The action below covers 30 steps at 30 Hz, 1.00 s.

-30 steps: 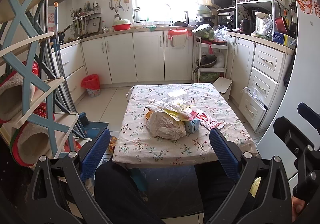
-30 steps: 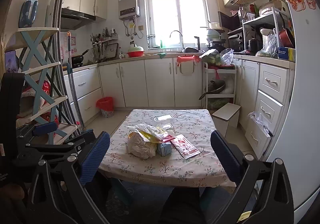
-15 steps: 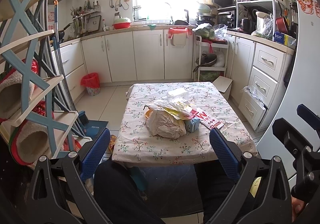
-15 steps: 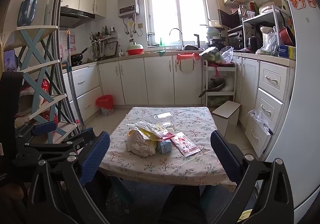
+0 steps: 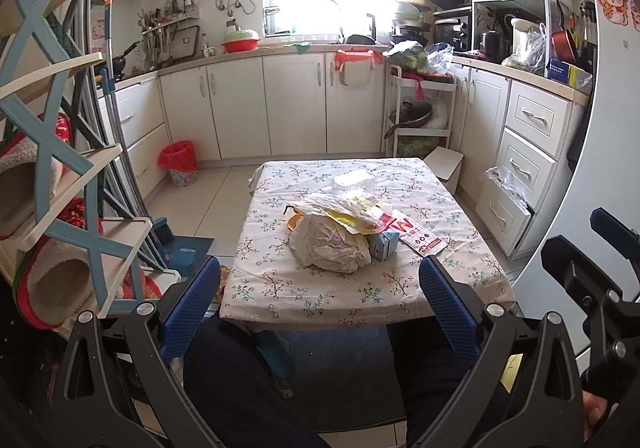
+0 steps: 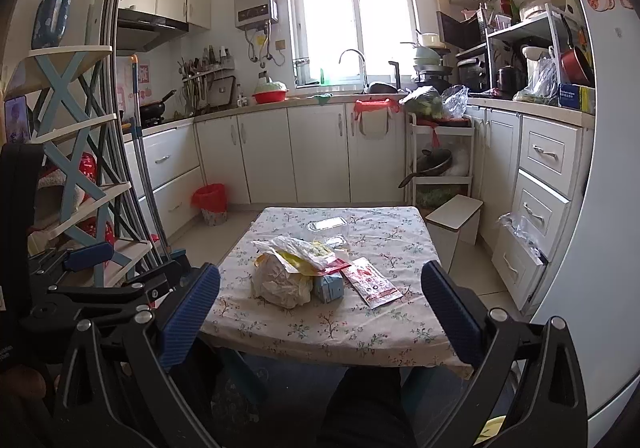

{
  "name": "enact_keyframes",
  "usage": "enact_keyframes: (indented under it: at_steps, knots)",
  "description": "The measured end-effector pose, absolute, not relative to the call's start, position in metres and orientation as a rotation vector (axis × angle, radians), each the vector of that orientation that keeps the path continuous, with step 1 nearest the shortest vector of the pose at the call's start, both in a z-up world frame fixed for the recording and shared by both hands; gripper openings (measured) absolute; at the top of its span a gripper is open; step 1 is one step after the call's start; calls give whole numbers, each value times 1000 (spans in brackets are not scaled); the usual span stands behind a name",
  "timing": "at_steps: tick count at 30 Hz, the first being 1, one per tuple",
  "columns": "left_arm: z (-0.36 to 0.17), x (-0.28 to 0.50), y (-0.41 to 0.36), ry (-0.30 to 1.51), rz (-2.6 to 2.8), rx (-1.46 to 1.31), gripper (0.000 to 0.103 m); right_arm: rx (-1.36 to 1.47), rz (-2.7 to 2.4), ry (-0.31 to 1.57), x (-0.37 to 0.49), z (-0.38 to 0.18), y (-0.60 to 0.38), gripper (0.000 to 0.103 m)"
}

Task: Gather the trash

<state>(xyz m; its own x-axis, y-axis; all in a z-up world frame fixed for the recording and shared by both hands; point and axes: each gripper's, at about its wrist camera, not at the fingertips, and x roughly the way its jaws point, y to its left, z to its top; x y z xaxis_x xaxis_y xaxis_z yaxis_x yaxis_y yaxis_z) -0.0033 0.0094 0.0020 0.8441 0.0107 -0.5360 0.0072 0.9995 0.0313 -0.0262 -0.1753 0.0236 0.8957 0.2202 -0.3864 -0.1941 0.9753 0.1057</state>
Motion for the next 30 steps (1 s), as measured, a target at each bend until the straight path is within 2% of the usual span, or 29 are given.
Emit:
enact_keyframes:
  at_steps: [6, 12, 21, 26, 28, 30]
  knots:
    - [-19, 25, 31, 621, -6, 2, 95, 28, 206, 445, 1, 8, -179, 97]
    - [-50, 70, 52, 677, 9, -38, 95, -14, 199, 566, 58, -33, -188, 97]
    - [-97, 173, 51, 788, -77, -164, 95, 8, 194, 792, 164, -108, -211, 97]
    - [-139, 250, 52, 880, -46, -259, 95, 11, 201, 855, 202, -134, -209, 97]
    - [-150, 271, 59, 887, -22, -317, 94, 4, 208, 871, 213, -140, -208, 96]
    - [-157, 285, 64, 894, -2, -343, 89, -7, 215, 886, 224, -146, -206, 96]
